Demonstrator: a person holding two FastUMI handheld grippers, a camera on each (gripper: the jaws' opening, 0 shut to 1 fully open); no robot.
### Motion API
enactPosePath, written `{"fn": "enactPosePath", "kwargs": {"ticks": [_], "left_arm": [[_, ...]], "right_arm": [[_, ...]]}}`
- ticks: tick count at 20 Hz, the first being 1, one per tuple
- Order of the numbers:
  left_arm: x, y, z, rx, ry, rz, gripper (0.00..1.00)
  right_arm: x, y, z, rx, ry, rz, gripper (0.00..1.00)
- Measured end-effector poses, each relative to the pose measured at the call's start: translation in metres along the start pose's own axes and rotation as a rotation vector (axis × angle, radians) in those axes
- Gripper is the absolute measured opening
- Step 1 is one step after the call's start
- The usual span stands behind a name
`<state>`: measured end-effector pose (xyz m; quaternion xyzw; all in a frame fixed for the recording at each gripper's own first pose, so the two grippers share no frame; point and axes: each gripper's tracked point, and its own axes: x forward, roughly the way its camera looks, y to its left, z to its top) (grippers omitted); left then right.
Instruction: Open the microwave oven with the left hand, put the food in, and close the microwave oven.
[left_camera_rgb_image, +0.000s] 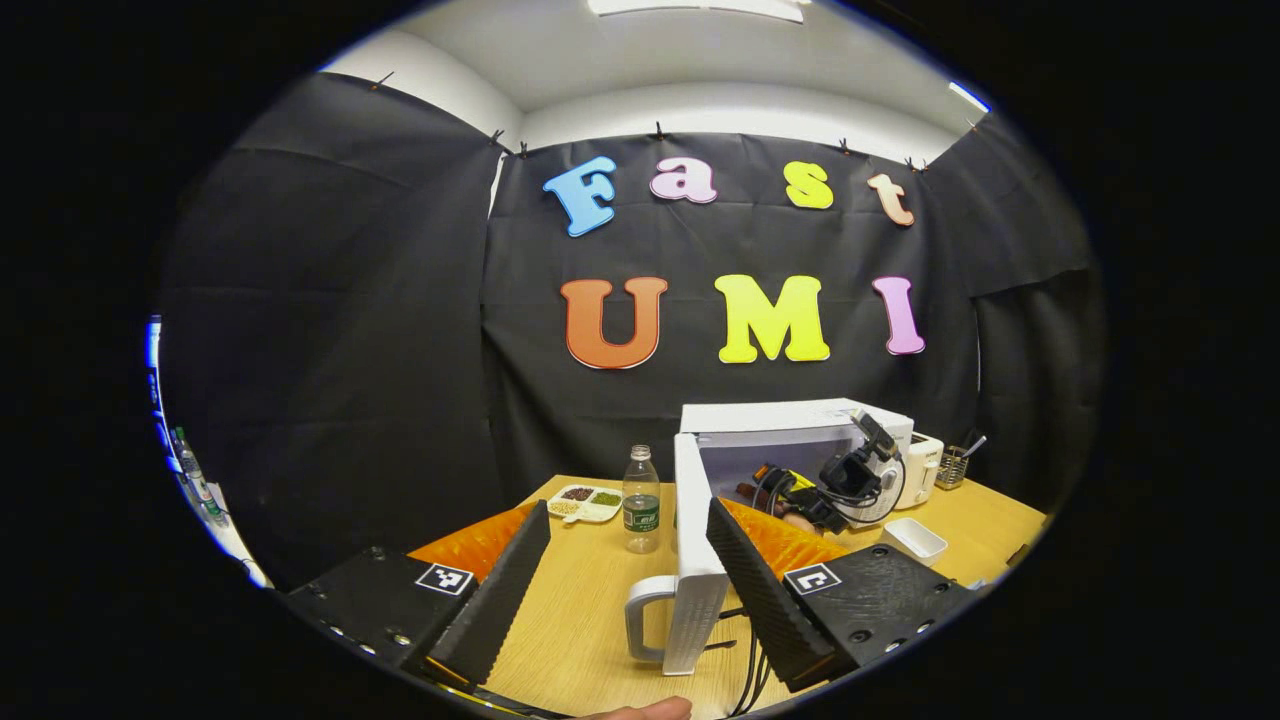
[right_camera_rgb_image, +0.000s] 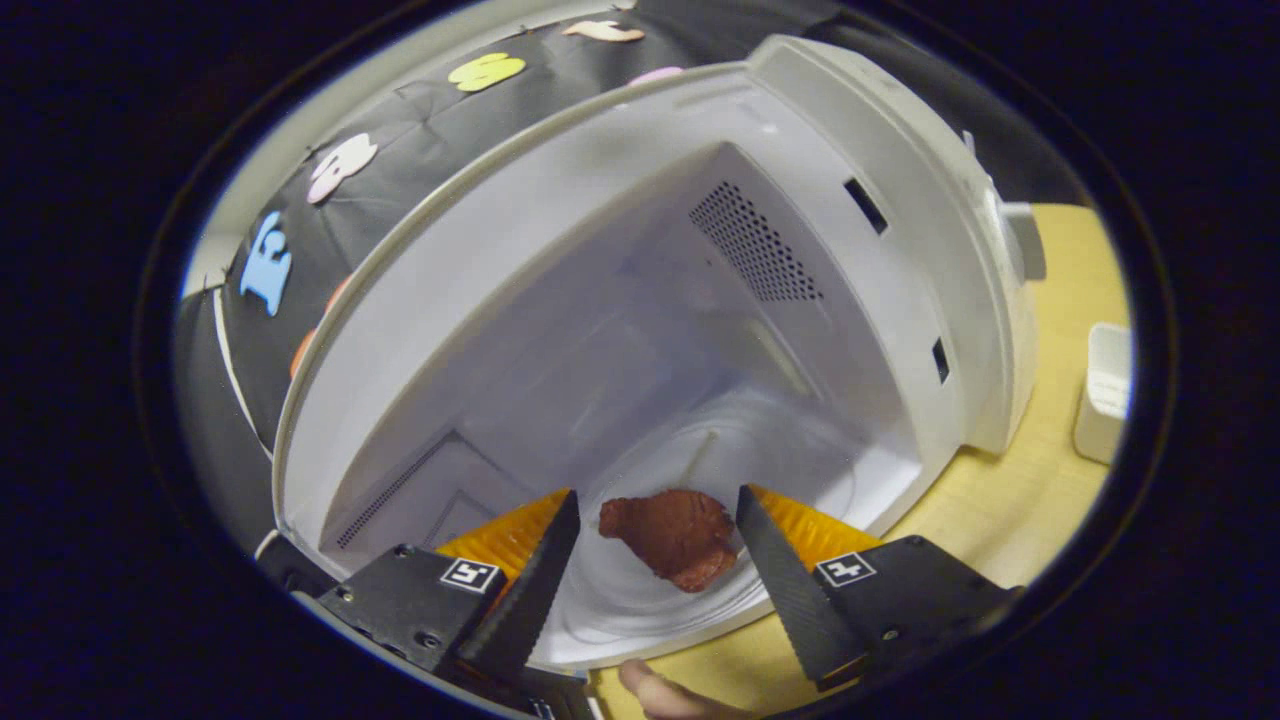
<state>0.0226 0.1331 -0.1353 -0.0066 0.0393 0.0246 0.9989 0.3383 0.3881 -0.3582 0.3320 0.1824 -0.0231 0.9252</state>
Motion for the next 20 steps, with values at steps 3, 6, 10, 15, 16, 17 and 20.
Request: {"fn": "enactPosePath", "kwargs": {"ticks": [3, 6, 10, 15, 16, 17, 20], "left_arm": [[-0.003, 0.001, -0.005, -0.006, 0.009, 0.001, 0.97], [-0.005, 0.007, -0.007, -0.015, 0.017, 0.015, 0.97], [-0.006, 0.020, -0.016, -0.041, 0.037, 0.041, 0.97], [-0.006, 0.029, -0.032, -0.069, 0.047, 0.035, 0.96], [-0.008, 0.034, -0.038, -0.069, 0.056, 0.045, 0.96], [-0.009, 0.038, -0.043, -0.071, 0.065, 0.056, 0.96], [-0.013, 0.046, -0.053, -0.103, 0.072, 0.061, 0.96]], "right_arm": [[-0.007, 0.004, 0.000, 0.005, 0.021, 0.007, 1.00], [-0.021, 0.003, 0.001, 0.004, 0.061, 0.043, 1.00], [-0.054, 0.002, 0.022, -0.124, 0.066, 0.089, 1.00], [-0.118, 0.016, 0.069, -0.343, 0.018, 0.197, 1.00], [-0.135, 0.016, 0.079, -0.368, 0.007, 0.213, 1.00], [-0.151, 0.015, 0.090, -0.397, -0.001, 0.224, 1.00], [-0.197, 0.004, 0.128, -0.480, -0.082, 0.221, 1.00]]}}
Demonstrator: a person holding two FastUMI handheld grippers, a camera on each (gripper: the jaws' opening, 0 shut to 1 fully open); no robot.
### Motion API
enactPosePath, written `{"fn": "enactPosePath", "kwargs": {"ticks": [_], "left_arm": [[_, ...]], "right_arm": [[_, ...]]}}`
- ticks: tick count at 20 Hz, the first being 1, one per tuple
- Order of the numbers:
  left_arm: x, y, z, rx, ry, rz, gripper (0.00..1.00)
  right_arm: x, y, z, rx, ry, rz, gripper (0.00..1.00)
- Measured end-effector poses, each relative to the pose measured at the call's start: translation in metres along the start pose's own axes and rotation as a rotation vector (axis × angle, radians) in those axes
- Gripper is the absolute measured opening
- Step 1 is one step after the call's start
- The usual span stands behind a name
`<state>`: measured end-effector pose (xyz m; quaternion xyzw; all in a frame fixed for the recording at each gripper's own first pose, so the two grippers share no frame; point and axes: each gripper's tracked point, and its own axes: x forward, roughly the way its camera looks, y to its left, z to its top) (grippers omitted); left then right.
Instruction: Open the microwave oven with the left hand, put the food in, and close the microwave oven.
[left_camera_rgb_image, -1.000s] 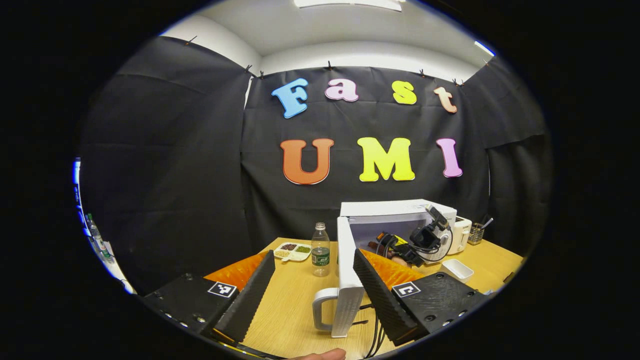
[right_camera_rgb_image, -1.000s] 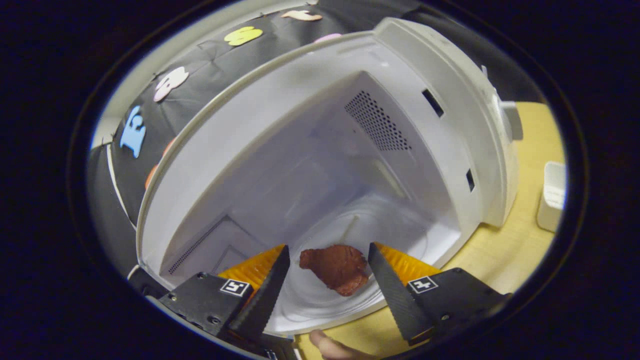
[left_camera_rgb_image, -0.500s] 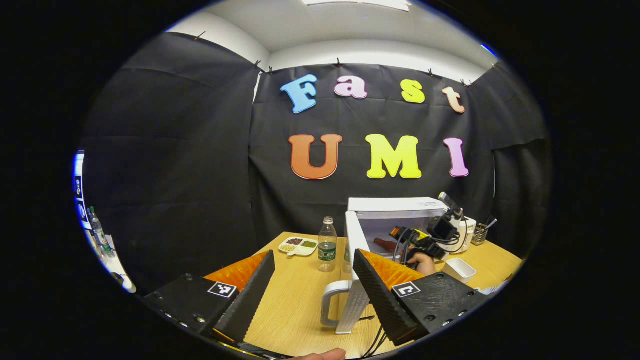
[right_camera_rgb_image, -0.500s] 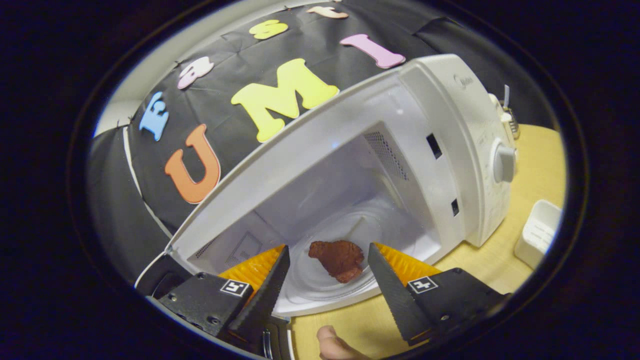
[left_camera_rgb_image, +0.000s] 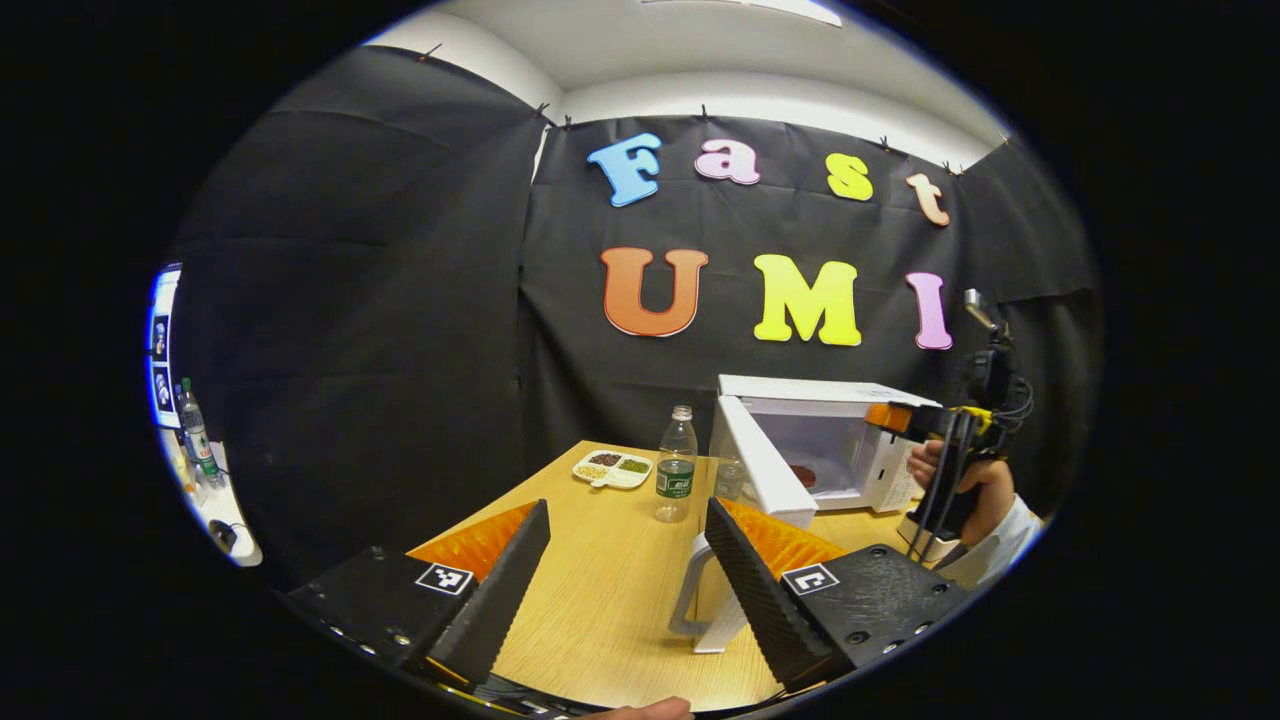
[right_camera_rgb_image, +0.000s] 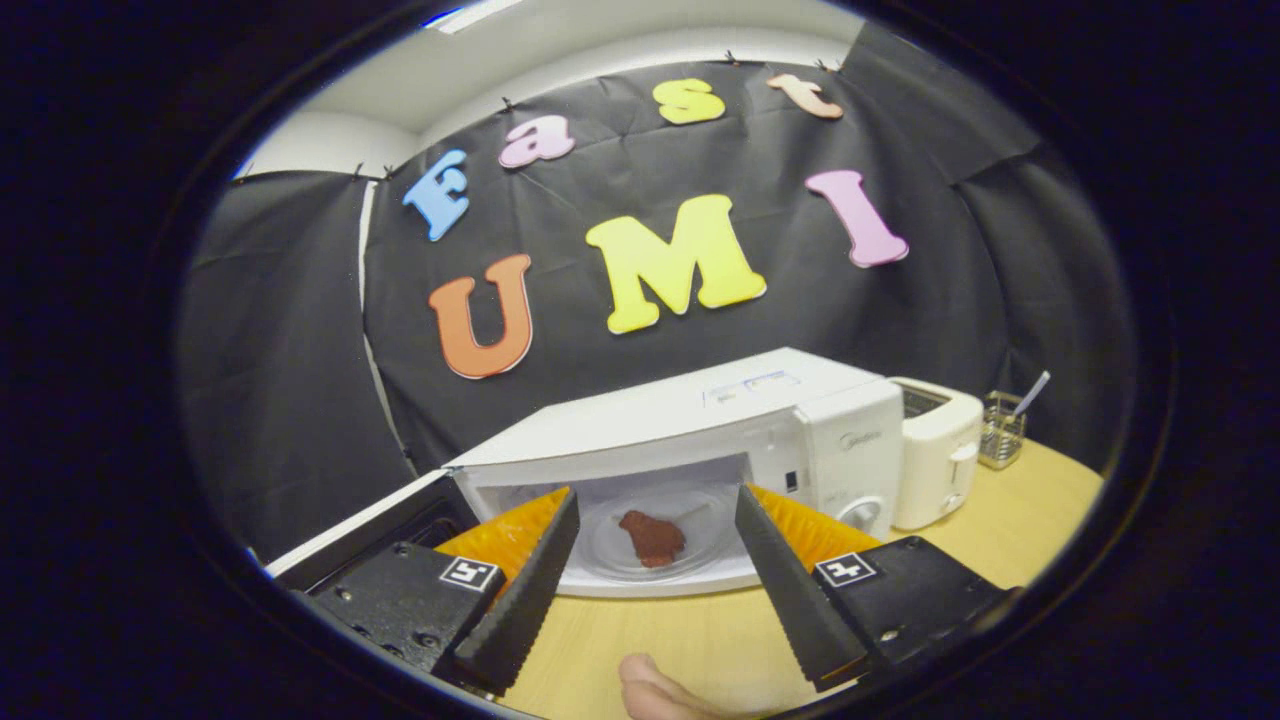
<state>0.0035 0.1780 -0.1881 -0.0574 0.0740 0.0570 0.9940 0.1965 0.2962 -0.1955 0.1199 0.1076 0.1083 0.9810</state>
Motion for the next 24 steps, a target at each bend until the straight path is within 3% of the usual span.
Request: {"fn": "enactPosePath", "kwargs": {"ticks": [4, 5, 6, 7, 8, 9, 10, 11, 12, 13, 14, 15, 17, 18, 19, 20, 21, 22, 23, 24], "left_arm": [[0.002, 0.012, -0.010, -0.032, -0.001, 0.012, 0.93], [0.004, 0.014, -0.015, -0.034, 0.002, 0.013, 0.89], [0.005, 0.016, -0.019, -0.035, 0.005, 0.013, 0.72], [0.007, 0.016, -0.021, -0.032, 0.005, 0.006, 0.78], [0.010, 0.012, -0.025, -0.032, 0.013, -0.012, 0.72], [0.011, 0.003, -0.031, -0.042, 0.025, -0.053, 0.39], [0.011, 0.000, -0.032, -0.050, 0.028, -0.071, 0.19], [0.017, 0.000, -0.033, -0.059, 0.017, -0.084, 0.00], [0.017, -0.001, -0.031, -0.069, 0.009, -0.099, 0.03], [0.020, -0.004, -0.033, -0.078, 0.012, -0.111, 0.00], [0.021, -0.005, -0.031, -0.071, 0.021, -0.119, 0.00], [0.029, -0.003, -0.038, -0.060, 0.022, -0.104, 0.00], [0.033, -0.004, -0.051, -0.022, 0.042, -0.090, 0.00], [0.037, -0.004, -0.054, -0.013, 0.046, -0.082, 0.00], [0.040, -0.009, -0.060, -0.011, 0.066, -0.092, 0.00], [0.042, -0.014, -0.064, -0.016, 0.075, -0.098, 0.00], [0.046, -0.020, -0.068, -0.025, 0.089, -0.107, 0.00], [0.045, -0.023, -0.071, -0.023, 0.104, -0.103, 0.00], [0.049, -0.024, -0.075, -0.019, 0.123, -0.105, 0.00], [0.050, -0.029, -0.075, -0.018, 0.131, -0.112, 0.00]], "right_arm": [[-0.064, -0.012, 0.031, -0.075, -0.071, 0.023, 1.00], [-0.078, -0.018, 0.036, -0.093, -0.079, 0.024, 1.00], [-0.093, -0.023, 0.041, -0.113, -0.086, 0.020, 1.00], [-0.108, -0.029, 0.048, -0.127, -0.095, 0.012, 1.00], [-0.122, -0.032, 0.054, -0.141, -0.106, 0.011, 1.00], [-0.136, -0.038, 0.057, -0.153, -0.111, -0.001, 1.00], [-0.149, -0.047, 0.060, -0.166, -0.112, -0.019, 0.89], [-0.159, -0.054, 0.062, -0.179, -0.111, -0.026, 1.00], [-0.170, -0.057, 0.063, -0.191, -0.109, -0.027, 1.00], [-0.180, -0.061, 0.063, -0.200, -0.107, -0.022, 1.00], [-0.189, -0.065, 0.064, -0.207, -0.104, -0.021, 0.90], [-0.196, -0.071, 0.063, -0.210, -0.098, -0.023, 1.00], [-0.205, -0.078, 0.066, -0.225, -0.098, -0.019, 1.00], [-0.207, -0.082, 0.067, -0.235, -0.099, -0.028, 0.89], [-0.209, -0.088, 0.069, -0.244, -0.102, -0.034, 1.00], [-0.211, -0.092, 0.072, -0.250, -0.106, -0.039, 0.90], [-0.213, -0.097, 0.073, -0.251, -0.108, -0.046, 0.90], [-0.215, -0.101, 0.074, -0.243, -0.111, -0.049, 1.00], [-0.216, -0.105, 0.076, -0.234, -0.115, -0.046, 0.90], [-0.218, -0.108, 0.078, -0.220, -0.123, -0.044, 0.90]]}}
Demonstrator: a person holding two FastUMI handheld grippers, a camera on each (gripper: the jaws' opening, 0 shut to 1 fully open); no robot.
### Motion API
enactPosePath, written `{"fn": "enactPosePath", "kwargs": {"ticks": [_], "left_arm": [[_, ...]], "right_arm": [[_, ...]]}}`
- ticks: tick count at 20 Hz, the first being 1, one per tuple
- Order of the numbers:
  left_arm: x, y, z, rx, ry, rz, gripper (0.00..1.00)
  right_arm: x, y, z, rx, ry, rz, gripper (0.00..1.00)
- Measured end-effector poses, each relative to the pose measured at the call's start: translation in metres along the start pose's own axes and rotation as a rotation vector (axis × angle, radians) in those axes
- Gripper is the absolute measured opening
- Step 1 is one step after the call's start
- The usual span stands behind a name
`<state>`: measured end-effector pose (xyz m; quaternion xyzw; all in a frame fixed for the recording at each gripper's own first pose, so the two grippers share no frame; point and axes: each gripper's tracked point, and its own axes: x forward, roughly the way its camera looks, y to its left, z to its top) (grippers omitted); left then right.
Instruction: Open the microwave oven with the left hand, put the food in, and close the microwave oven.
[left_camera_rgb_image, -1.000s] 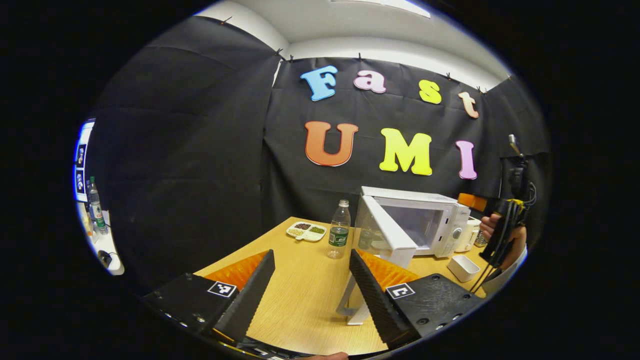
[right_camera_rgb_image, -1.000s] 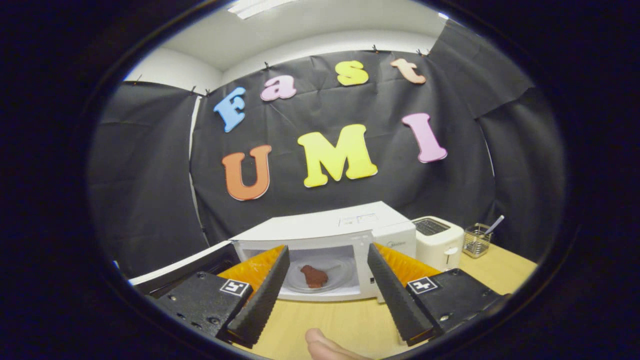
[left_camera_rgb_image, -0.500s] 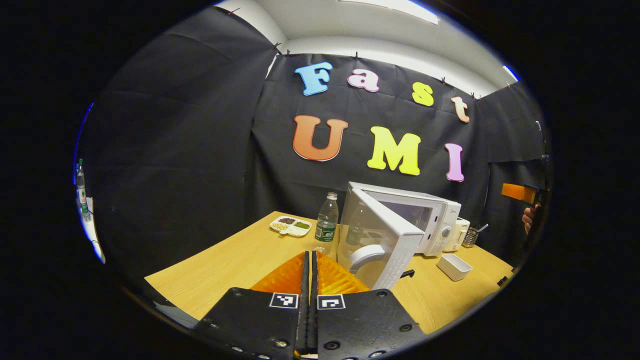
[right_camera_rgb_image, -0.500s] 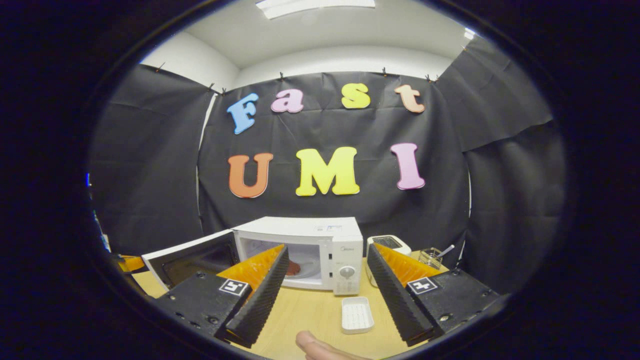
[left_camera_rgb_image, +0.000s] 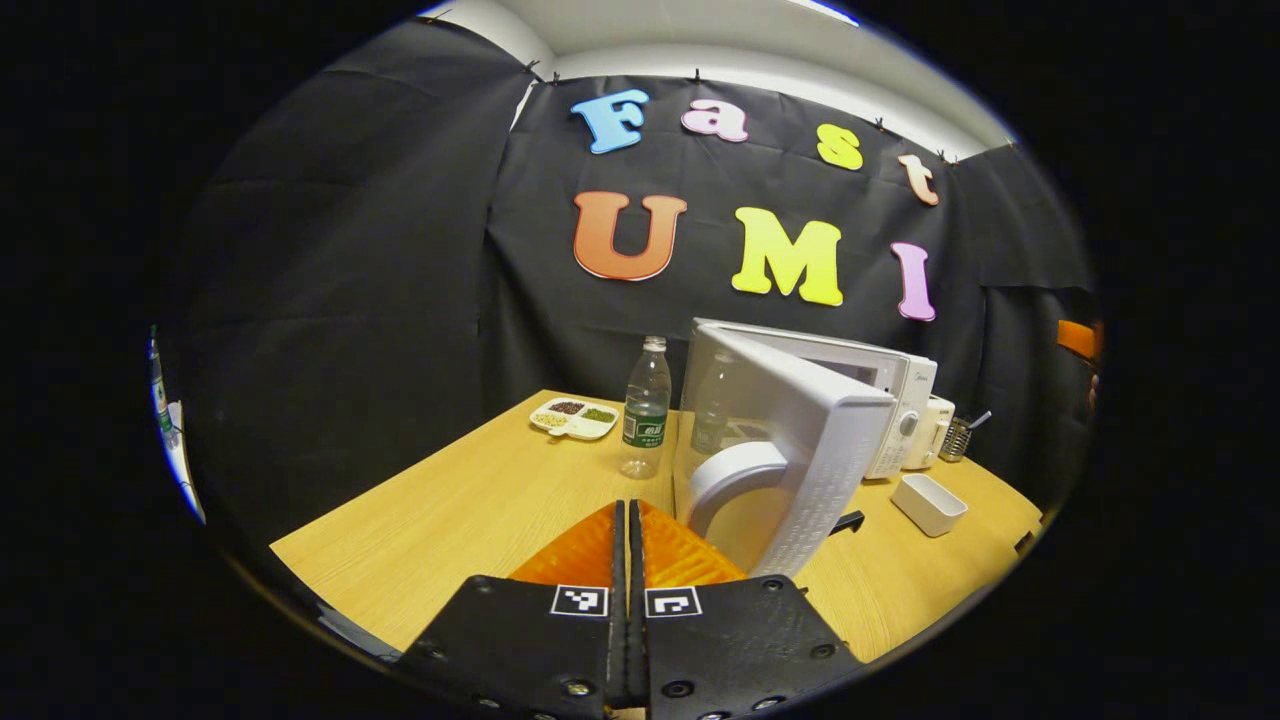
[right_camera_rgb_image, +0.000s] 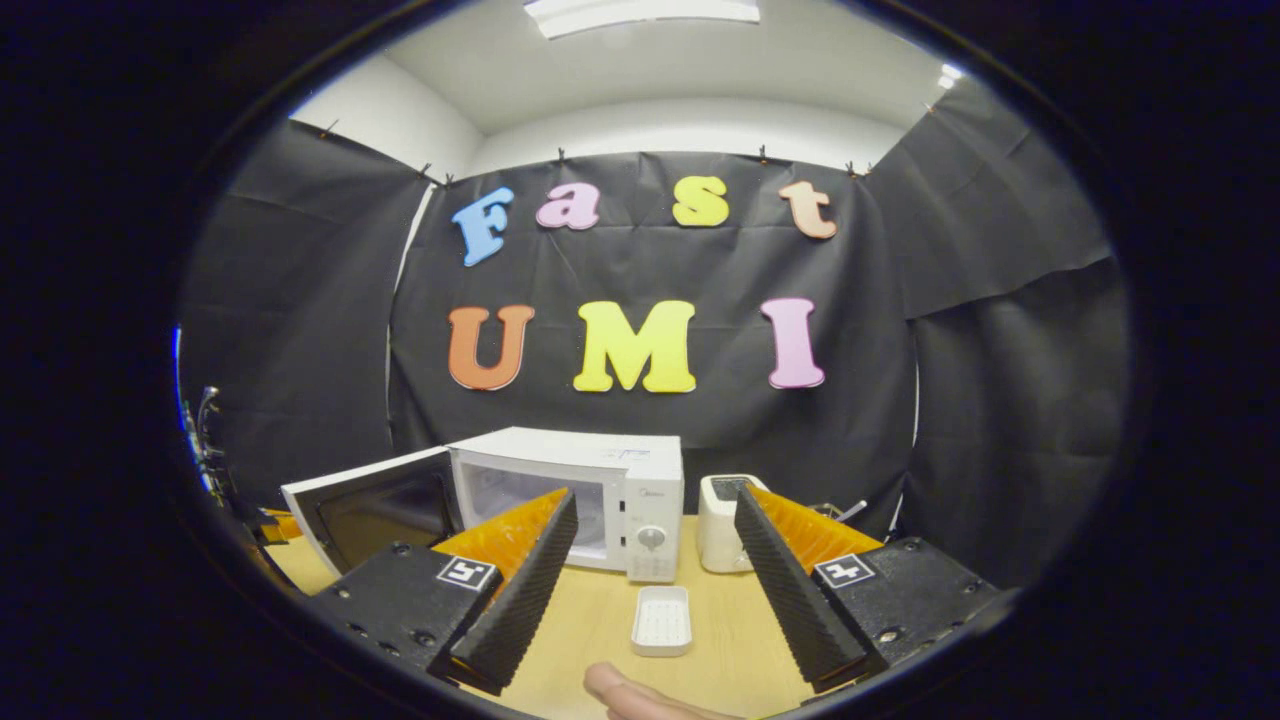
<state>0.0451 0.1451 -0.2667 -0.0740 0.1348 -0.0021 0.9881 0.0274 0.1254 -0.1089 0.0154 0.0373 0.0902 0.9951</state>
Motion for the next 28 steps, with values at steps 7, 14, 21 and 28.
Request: {"fn": "enactPosePath", "kwargs": {"ticks": [7, 14, 21, 28], "left_arm": [[0.004, -0.052, 0.005, 0.048, -0.019, -0.073, 0.00], [0.022, -0.110, 0.000, 0.050, -0.014, -0.149, 0.00], [0.048, -0.172, -0.008, 0.075, 0.015, -0.242, 0.00], [0.088, -0.235, -0.006, 0.128, 0.011, -0.332, 0.00]], "right_arm": [[-0.004, -0.026, -0.002, 0.055, 0.001, -0.005, 0.90], [-0.009, -0.052, 0.004, 0.045, -0.016, -0.031, 0.89], [-0.012, -0.083, 0.011, 0.045, -0.041, -0.055, 0.89], [-0.004, -0.103, 0.009, 0.077, -0.055, -0.058, 1.00]]}}
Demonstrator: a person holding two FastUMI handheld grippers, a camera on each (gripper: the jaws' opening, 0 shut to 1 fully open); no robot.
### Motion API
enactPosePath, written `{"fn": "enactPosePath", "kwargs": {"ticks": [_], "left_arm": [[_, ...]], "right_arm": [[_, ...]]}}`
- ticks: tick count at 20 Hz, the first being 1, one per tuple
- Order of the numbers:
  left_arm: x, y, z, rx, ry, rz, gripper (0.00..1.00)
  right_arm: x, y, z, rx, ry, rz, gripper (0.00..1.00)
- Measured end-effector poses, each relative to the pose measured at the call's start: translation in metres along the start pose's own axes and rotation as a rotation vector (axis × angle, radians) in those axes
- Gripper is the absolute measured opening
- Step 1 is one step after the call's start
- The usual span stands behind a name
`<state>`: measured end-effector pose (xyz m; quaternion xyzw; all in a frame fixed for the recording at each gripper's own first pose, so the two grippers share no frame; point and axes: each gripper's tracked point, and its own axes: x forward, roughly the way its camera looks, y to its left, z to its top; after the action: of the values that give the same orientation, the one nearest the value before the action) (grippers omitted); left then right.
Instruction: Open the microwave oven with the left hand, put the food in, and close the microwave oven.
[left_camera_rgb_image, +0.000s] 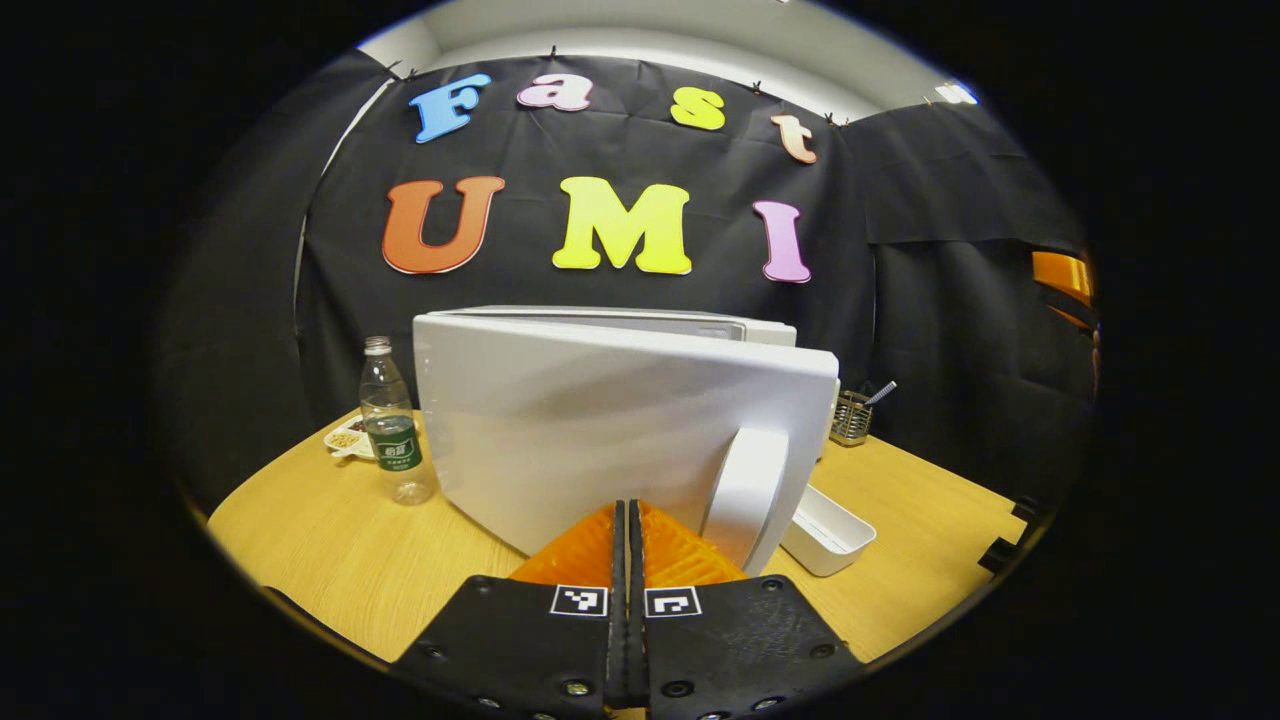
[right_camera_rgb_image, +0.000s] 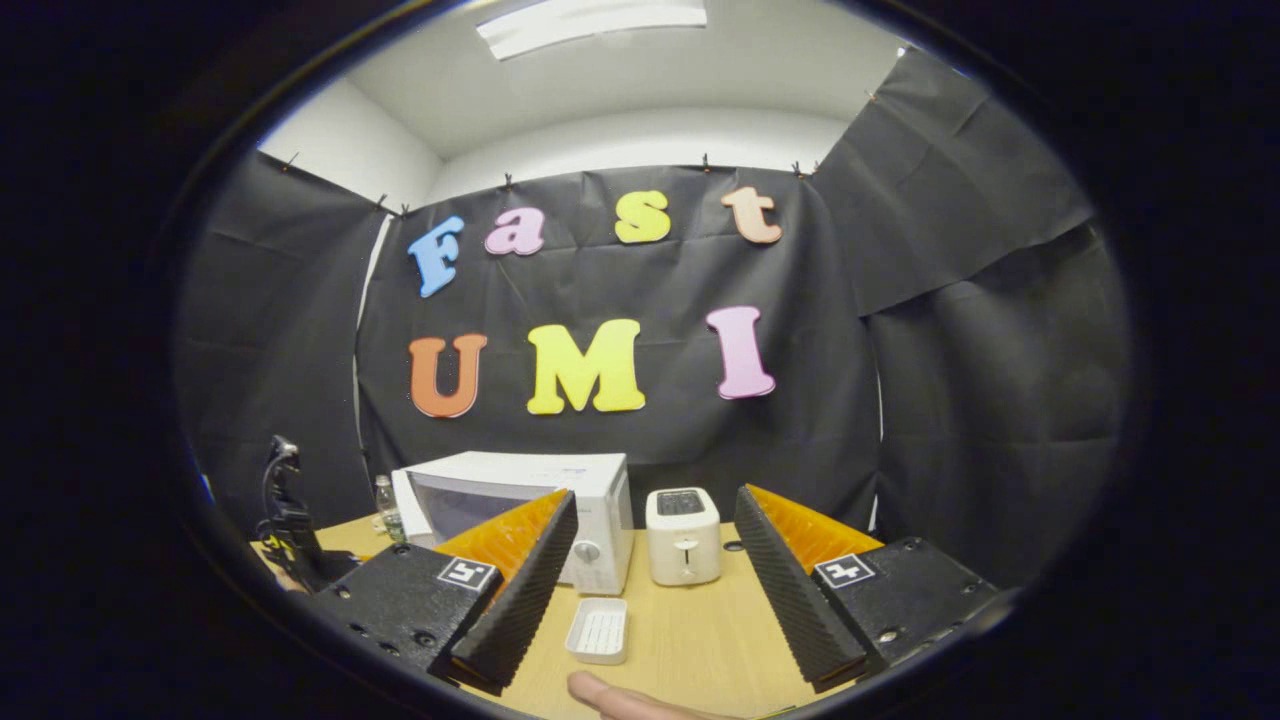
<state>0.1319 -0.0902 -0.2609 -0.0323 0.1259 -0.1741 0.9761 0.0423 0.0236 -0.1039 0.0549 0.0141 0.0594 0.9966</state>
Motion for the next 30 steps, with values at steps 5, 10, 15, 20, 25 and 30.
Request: {"fn": "enactPosePath", "kwargs": {"ticks": [5, 10, 15, 20, 25, 30], "left_arm": [[0.040, -0.010, 0.001, -0.008, 0.008, -0.018, 0.00], [0.076, -0.022, 0.010, -0.015, 0.006, -0.037, 0.00], [0.114, -0.037, 0.022, -0.016, -0.002, -0.056, 0.00], [0.150, -0.043, 0.027, -0.066, -0.002, -0.033, 0.00], [0.172, -0.058, 0.036, -0.085, -0.013, -0.050, 0.00], [0.174, -0.056, 0.034, -0.081, 0.008, -0.032, 0.00]], "right_arm": [[0.010, -0.012, -0.007, 0.020, 0.002, -0.002, 1.00], [0.022, -0.028, -0.015, 0.020, 0.018, -0.019, 1.00], [0.032, -0.046, -0.027, 0.028, 0.035, -0.039, 1.00], [0.039, -0.054, -0.031, 0.032, 0.033, -0.027, 0.90], [0.049, -0.070, -0.041, 0.038, 0.047, -0.047, 1.00], [0.040, -0.069, -0.039, 0.062, 0.059, -0.057, 1.00]]}}
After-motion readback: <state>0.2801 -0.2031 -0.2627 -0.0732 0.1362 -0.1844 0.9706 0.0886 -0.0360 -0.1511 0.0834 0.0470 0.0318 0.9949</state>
